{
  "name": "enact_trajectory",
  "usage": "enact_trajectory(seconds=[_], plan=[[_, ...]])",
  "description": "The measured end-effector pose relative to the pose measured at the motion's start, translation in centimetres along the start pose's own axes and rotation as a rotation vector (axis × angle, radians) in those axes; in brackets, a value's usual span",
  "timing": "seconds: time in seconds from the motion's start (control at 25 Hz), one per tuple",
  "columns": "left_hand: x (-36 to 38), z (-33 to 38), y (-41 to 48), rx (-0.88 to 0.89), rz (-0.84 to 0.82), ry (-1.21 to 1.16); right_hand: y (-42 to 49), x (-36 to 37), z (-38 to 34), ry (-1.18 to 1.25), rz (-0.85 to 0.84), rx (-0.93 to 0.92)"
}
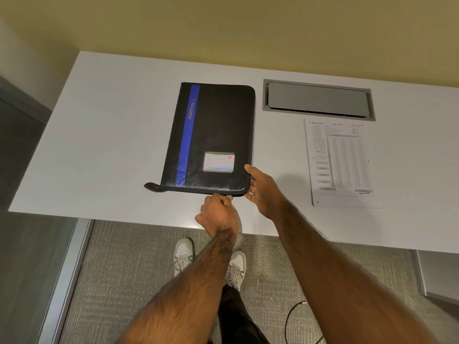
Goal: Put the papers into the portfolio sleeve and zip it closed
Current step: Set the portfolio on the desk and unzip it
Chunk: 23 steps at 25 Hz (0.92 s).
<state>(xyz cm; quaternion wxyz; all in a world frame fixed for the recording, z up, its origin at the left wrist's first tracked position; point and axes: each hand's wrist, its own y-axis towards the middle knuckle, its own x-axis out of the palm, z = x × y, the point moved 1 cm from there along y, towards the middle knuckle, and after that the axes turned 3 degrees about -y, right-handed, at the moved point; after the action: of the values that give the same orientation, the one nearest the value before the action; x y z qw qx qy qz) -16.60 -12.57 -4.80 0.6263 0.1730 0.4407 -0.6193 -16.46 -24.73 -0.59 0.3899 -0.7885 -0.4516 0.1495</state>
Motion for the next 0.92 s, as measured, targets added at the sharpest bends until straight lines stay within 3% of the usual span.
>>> enact_trajectory(seconds=[0.32,0.52,0.8,0.92], plan=[[-5.1,-4.3,4.4,0.116,0.18,0.089,-0.1,-0.2,0.2,-0.053,-0.045,0.004],[-8.6,-7.5,7.7,0.094,0.267,0.067,-0.2,0.2,0.0,-0.06,-0.012,-0.008],[-11.4,-11.2,10.5,0.11,0.285,0.214,0.2,0.6,0.5,-0.08,0.063,-0.025],[-12.0,-11.9,11.0,0.198,0.271,0.315,0.1,0.8,0.4,-0.105,0.08,-0.027]])
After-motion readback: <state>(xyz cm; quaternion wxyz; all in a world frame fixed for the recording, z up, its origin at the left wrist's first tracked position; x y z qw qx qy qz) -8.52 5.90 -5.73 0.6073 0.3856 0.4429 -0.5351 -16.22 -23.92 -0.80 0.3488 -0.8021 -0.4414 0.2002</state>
